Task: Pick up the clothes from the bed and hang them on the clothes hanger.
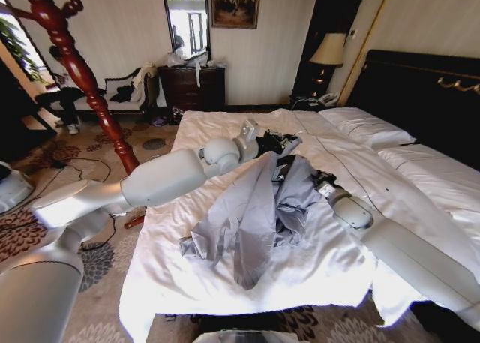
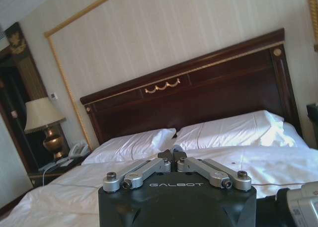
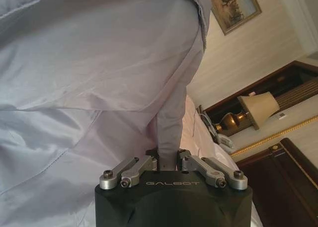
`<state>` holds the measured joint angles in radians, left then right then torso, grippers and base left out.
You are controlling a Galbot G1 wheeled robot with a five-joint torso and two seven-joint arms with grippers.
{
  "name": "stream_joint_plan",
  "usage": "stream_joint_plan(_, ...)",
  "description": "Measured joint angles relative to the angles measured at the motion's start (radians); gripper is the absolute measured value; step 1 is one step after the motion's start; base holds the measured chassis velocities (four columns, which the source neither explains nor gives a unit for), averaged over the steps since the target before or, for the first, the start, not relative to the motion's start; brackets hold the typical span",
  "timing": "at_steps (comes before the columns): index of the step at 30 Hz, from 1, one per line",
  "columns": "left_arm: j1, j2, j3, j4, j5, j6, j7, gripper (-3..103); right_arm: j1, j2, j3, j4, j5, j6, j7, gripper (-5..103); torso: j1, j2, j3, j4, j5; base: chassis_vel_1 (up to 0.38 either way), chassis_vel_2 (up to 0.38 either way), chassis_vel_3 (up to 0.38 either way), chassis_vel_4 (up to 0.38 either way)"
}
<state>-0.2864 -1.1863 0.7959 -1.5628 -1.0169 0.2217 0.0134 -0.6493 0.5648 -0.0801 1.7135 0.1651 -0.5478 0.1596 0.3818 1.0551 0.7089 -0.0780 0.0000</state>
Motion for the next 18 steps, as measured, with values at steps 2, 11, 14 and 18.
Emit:
stream_joint_plan(2,-0.004,-0.010,0.005,0.007,0.010,-0.001,0.002,0,0.005,0.001,-0.005,-0.001,0.003,-0.003,0.000,15,0.000,0.000,0.000,-0.0001,0.0001,0.000,0.000,0.000,0.000)
stream_joint_plan(11,-0.009,-0.045,0.059,0.027,0.104,-0.012,0.037,0,0.006,-0.013,0.007,0.016,0.020,-0.009,-0.001,15,0.000,0.000,0.000,0.0000,0.0000,0.000,0.000,0.000,0.000)
stream_joint_plan(14,-0.004,-0.045,0.066,0.027,0.117,-0.014,0.037,0,0.001,-0.016,0.015,0.029,0.025,-0.009,-0.001,15,0.000,0.000,0.000,0.0000,0.0000,0.000,0.000,0.000,0.000)
stream_joint_plan(18,0.002,-0.038,0.072,0.011,0.126,-0.022,0.036,2,-0.010,-0.019,0.030,0.046,0.035,-0.009,0.000,15,0.000,0.000,0.000,0.0001,-0.0001,0.000,0.000,0.000,0.000)
